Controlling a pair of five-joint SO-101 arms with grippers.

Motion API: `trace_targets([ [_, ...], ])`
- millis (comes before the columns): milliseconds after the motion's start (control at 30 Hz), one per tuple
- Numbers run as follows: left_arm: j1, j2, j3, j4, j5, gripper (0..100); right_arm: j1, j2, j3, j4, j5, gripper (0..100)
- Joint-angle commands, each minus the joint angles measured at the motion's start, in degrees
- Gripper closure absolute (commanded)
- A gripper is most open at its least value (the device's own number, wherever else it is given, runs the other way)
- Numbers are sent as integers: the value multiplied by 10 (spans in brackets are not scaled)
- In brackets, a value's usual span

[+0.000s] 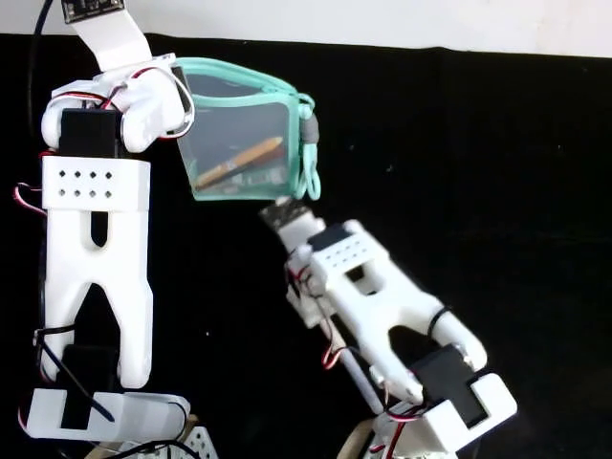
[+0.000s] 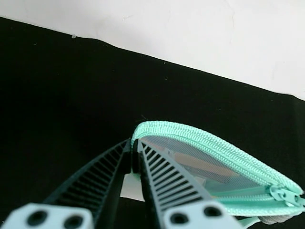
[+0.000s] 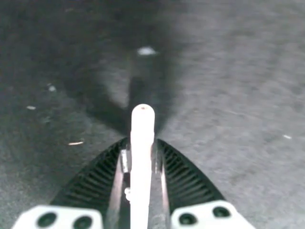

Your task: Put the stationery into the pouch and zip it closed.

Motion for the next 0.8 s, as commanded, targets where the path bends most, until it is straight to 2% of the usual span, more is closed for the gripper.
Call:
trace_targets([
  [0,19,55,9,10,-4,994,53,-6,-52,34,-6,991],
  [433,19,55,9,10,-4,994,196,-167,-74,45,-29,992],
  [567,22,57,9,10,-4,994,214,-179,-97,45,-30,992],
  [767,20,55,9,10,-4,994,220,-175,-230,55,-30,992],
])
